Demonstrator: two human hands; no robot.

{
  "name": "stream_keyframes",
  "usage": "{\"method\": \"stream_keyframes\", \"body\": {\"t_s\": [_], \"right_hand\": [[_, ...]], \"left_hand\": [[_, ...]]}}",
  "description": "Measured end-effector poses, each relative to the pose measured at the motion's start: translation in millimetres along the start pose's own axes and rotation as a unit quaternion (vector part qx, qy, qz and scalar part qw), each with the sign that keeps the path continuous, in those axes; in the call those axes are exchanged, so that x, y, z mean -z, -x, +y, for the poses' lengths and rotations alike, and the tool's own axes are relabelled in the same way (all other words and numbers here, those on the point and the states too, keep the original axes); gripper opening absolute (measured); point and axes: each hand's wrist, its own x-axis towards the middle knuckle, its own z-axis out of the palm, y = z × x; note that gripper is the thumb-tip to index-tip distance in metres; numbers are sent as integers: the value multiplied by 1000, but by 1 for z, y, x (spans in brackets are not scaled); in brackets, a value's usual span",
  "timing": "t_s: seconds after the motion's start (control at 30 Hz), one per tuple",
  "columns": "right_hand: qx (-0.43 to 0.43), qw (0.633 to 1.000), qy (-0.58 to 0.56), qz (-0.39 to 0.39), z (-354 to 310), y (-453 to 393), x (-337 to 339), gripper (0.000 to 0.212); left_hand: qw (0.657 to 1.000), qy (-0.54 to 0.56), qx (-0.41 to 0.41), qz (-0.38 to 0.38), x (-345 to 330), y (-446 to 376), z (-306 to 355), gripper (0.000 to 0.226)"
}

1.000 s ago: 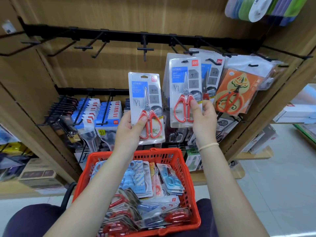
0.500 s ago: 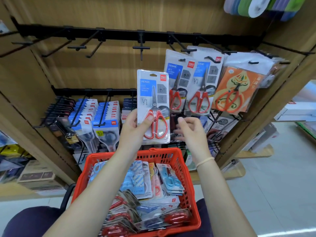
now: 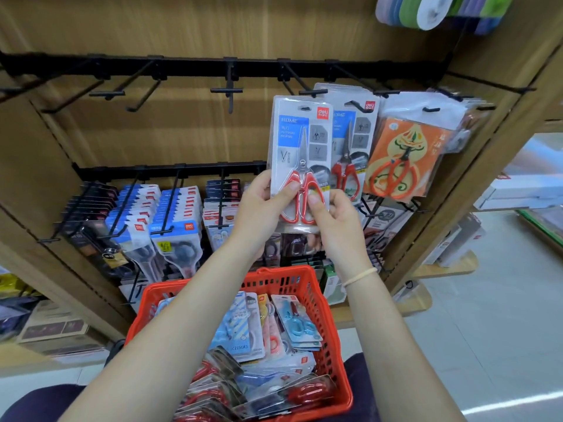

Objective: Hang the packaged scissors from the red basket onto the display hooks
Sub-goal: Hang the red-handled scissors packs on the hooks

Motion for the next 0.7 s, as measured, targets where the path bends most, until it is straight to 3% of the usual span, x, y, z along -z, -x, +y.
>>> {"method": "stream_keyframes", "body": {"t_s": [0.27,0.47,0.57,0.63,0.7], "right_hand": [[12,999,-4,41,6,-2,1,22],[46,997,16,63,16,-11,1,22],[100,988,84,82,22,-18,3,47],[144,975,151,75,24,-27,5,62],[151,966,204,50,25,-40,6,67]], "left_hand": [[1000,-15,15,-9,-1,-4,-2,14],[1000,-5,19,0,-5,-8,-4,30],[992,-110,-60,26,3,-13,-12,57],[959,-251,-131,25,11,-20,-18,71],[933,-332,-139,10,18,-31,-21,71]]}}
